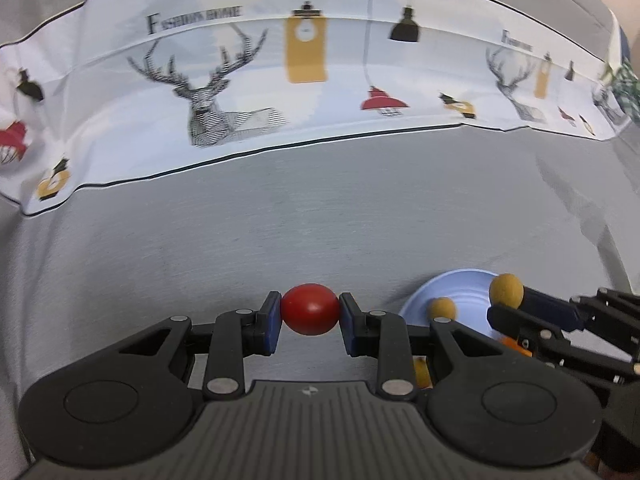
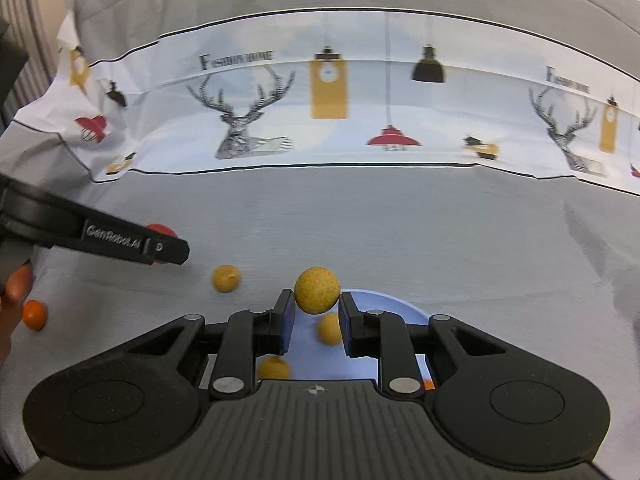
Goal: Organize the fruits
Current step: 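Carry the cherry tomato with the left tool while the right tool carries the yellow fruit to the plate, then open the left tool over the plate while the right tool releases the yellow fruit into it, then grasp a tangerine with the left tool while the right tool grasps a yellow fruit, then carry the tangerine with the left tool while the right tool carries the yellow fruit over the plate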
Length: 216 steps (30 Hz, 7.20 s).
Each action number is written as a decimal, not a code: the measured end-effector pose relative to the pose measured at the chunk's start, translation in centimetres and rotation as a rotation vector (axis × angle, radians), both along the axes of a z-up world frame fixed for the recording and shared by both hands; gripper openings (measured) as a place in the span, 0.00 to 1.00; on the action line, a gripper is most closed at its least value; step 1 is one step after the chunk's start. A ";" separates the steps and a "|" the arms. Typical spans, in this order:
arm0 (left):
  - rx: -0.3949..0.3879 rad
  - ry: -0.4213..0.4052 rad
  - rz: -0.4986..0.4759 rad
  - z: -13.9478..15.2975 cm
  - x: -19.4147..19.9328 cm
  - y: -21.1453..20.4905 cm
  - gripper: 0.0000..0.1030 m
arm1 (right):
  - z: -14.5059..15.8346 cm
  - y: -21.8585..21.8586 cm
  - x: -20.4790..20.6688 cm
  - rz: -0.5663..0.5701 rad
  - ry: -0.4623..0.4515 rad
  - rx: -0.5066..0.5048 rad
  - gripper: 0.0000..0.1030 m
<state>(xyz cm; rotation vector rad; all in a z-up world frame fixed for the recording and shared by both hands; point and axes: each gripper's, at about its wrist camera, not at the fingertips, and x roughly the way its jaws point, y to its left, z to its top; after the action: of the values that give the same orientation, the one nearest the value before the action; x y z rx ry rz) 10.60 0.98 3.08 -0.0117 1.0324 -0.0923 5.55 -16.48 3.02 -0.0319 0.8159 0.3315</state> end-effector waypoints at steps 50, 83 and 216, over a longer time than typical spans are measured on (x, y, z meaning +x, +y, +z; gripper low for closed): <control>-0.093 0.053 -0.244 -2.6 -1.9 -8.3 0.37 | -1.9 -5.6 0.8 -0.139 0.083 -0.049 0.27; -0.030 0.009 -0.119 -1.3 -1.7 -5.1 0.36 | -1.7 -4.7 1.4 -0.142 0.067 -0.032 0.36; -0.131 -0.181 -0.196 -3.4 -7.4 -9.4 0.38 | -3.6 -5.0 -5.4 -0.008 0.131 -0.088 0.28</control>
<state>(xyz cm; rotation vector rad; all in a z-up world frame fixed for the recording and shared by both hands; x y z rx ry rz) 3.16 -8.42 -0.30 -0.0208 0.8436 -0.3333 0.13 -21.49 -0.61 -0.0895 0.9602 0.2925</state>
